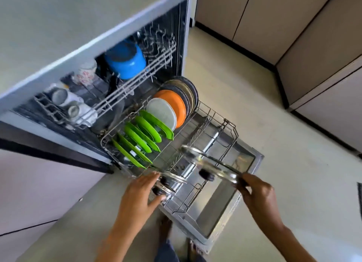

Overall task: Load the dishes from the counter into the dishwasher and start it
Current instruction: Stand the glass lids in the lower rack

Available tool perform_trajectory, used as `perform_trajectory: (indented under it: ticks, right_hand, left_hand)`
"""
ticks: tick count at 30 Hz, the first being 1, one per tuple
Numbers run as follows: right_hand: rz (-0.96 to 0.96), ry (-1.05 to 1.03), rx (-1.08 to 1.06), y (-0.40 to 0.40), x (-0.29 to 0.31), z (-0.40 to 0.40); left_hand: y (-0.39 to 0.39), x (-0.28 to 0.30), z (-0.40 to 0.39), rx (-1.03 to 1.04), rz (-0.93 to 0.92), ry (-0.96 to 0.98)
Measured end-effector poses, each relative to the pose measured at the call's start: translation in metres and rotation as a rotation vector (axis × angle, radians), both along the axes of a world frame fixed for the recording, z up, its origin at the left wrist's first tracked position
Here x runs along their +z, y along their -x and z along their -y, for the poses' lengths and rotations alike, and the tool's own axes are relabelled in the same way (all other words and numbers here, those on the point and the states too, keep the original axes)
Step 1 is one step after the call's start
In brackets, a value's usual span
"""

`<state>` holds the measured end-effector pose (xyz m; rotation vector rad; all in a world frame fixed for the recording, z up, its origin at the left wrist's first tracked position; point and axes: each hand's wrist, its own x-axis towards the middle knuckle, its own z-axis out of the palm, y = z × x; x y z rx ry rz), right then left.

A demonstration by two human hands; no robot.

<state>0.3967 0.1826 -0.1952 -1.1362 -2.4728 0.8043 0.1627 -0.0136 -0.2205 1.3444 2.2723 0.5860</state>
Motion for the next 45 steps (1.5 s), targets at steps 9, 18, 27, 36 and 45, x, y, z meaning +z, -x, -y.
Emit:
perform_trajectory:
  ticks: [9, 18, 27, 36, 45]
  right_hand:
    - [0.011, 0.165, 0.11, 0.061, -0.097, -0.054]
    - [0.284, 0.26, 0.229, 0.111, -0.141, -0.064]
    - [0.271, 0.235, 0.172, 0.113, -0.164, -0.048]
    - [0.233, 0.229, 0.121, 0.107, -0.176, -0.033]
    - [0.26, 0.229, 0.109, 0.105, -0.181, -0.039]
  left_hand:
    - [-0.05, -0.142, -0.057, -0.338, -0.208, 0.324]
    - [-0.062, -0.167, -0.055, -0.278, -0.182, 0.288]
    - [-0.062, -0.172, -0.048, -0.242, -0.192, 0.226]
    - [-0.06, -0.175, -0.046, -0.256, -0.215, 0.196]
    - [-0.058, -0.176, -0.045, -0.26, -0.215, 0.173]
